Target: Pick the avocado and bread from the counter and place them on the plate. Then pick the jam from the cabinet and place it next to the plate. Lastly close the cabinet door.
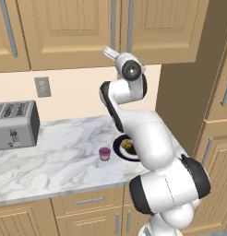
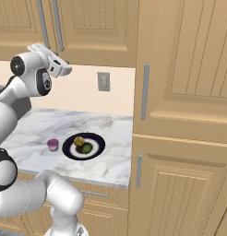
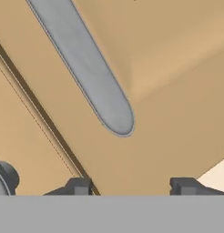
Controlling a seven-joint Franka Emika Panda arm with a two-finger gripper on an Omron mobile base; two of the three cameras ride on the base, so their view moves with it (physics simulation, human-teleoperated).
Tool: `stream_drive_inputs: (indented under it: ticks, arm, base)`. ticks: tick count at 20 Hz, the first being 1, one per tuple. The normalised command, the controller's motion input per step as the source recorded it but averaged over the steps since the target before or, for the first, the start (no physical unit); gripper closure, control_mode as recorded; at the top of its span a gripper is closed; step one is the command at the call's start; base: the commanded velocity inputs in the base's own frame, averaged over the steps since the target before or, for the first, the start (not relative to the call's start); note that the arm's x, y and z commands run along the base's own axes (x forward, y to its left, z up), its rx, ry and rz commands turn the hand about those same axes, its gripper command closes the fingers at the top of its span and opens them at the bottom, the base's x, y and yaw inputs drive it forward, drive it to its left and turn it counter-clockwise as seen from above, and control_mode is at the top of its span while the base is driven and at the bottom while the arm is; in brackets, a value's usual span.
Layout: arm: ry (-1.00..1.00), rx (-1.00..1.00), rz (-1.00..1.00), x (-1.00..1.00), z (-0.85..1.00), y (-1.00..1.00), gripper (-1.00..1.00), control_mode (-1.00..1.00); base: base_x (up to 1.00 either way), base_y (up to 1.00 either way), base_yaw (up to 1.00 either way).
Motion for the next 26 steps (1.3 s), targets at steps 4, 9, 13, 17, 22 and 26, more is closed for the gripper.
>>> stream_drive_inputs:
  ticks: [4,9,13,17,22,26]
  arm:
    - [0.06,0.02,0.00,0.97,-0.50,-0.10,-1.00,-1.00]
    - [0.15,-0.02,0.01,0.76,-0.90,-0.10,-1.00,-1.00]
    - [0.05,0.00,0.09,1.00,-1.00,-0.46,-1.00,-1.00]
    - [0.03,0.00,0.17,1.00,-1.00,-0.77,-1.00,-1.00]
    - [0.00,-0.01,0.24,0.82,-1.00,-0.90,-1.00,-1.00]
    - [0.00,0.00,0.06,0.19,-0.34,-0.25,-1.00,-1.00]
  base:
    - [0.00,0.00,0.00]
    - [0.00,0.00,0.00]
    - [0.00,0.00,0.00]
    - [0.00,0.00,0.00]
    - [0.00,0.00,0.00]
    - [0.00,0.00,0.00]
